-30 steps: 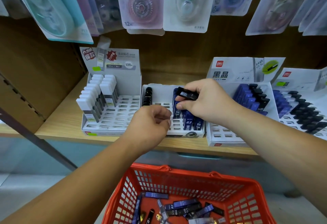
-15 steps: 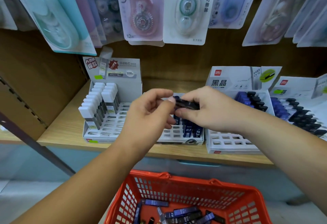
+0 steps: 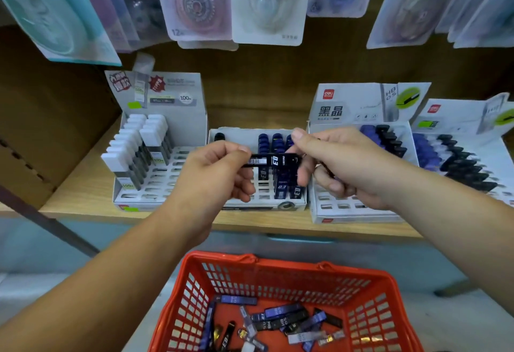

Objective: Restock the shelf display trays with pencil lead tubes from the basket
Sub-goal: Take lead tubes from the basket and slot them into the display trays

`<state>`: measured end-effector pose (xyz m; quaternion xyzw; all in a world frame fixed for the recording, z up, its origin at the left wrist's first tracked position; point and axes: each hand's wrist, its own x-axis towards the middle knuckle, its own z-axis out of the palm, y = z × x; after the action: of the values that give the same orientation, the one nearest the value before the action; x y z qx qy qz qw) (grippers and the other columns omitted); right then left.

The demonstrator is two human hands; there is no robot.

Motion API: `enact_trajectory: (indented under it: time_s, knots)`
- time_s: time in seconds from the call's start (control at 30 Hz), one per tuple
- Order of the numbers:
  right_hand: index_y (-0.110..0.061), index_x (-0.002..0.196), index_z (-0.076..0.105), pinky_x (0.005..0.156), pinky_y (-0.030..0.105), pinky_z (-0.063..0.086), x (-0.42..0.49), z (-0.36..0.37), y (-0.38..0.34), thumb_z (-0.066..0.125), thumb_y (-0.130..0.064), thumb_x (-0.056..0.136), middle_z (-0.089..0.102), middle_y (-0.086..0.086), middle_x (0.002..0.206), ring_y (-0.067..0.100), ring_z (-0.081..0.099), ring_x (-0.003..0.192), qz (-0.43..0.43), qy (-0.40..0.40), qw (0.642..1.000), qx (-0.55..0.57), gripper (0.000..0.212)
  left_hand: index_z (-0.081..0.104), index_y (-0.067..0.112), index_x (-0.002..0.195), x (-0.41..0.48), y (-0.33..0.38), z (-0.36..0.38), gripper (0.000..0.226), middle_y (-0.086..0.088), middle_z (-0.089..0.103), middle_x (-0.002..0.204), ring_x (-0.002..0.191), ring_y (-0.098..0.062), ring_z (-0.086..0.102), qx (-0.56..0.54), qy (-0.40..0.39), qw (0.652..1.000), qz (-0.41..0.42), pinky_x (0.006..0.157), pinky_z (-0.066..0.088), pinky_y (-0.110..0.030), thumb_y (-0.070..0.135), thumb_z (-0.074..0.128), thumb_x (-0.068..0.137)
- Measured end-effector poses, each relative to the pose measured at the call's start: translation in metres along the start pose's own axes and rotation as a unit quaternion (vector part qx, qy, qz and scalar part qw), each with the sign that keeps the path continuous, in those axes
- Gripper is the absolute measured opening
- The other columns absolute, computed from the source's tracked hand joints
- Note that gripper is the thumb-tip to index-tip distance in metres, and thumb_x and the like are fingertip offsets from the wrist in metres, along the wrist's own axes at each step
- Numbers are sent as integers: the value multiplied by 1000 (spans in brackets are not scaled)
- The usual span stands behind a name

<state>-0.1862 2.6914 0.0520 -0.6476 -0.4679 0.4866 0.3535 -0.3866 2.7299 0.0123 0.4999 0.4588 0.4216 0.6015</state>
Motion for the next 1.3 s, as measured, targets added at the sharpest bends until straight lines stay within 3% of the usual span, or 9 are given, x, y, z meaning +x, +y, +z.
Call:
enact_trajectory:
  time_s: [0.13,0.3,0.4,0.53,0.67,0.8,0.9,1.1,1.3]
  knots:
    - [-7,109,69,45,23,16,3,-5,6,52,-50,103,62,19,73,16,33,41,23,-15,998,65,46,71,6,89,1,-1,0,15,-15,66,73,64,-26,65,-33,-3,999,-8,60,55,-35,10,61,100]
    - [-4,107,70,40,19,19,8,-8,14,60,-18,102,71,17,78,14,31,38,6,-43,993,111,18,68,4,91,2,-6,0,18,-16,67,76,62,-27,64,-15,-6,1000,-12,58,55,-36,16,61,102]
    - [-1,111,69,39,18,19,20,-8,10,61,-15,102,73,18,82,12,30,36,2,-36,991,130,19,67,4,97,5,-7,2,16,-17,67,74,60,-28,64,-11,-5,1000,-11,54,54,-35,16,59,104]
    - [-2,110,69,38,17,20,30,-3,6,64,-15,100,74,19,79,11,31,33,3,-10,991,130,17,68,18,101,1,-11,1,13,-13,73,80,65,-27,71,125,-17,989,82,57,60,-37,27,72,93]
    - [-5,108,70,40,19,18,28,-1,5,63,-26,102,73,17,79,11,31,36,16,-22,990,136,23,71,30,95,2,-15,-4,26,8,74,79,68,-17,71,279,1,946,166,62,58,-36,52,72,81]
    - [-1,116,67,48,30,12,26,-9,-3,46,-62,100,68,19,81,17,29,42,67,-77,967,232,67,78,31,88,7,-12,-5,21,13,64,82,77,-9,65,379,14,888,259,64,44,-11,47,67,95]
    - [5,116,67,50,33,12,28,-16,-6,36,-52,103,67,22,82,21,29,45,73,-99,954,275,66,79,31,94,7,-9,-2,11,7,65,80,76,-14,64,341,11,913,225,62,44,-15,36,69,94]
    - [2,126,59,51,32,24,30,-2,-9,46,-18,101,70,19,87,18,42,54,39,-127,962,237,34,67,17,107,7,-3,-1,10,-8,71,83,69,-20,72,183,-37,979,87,56,57,-29,14,68,97]
    - [-30,131,58,45,28,33,20,12,-8,49,-37,107,74,15,89,20,52,56,23,-127,980,153,27,48,29,142,-3,15,-24,55,-20,59,90,70,-35,76,130,-62,989,41,56,62,-37,2,64,97]
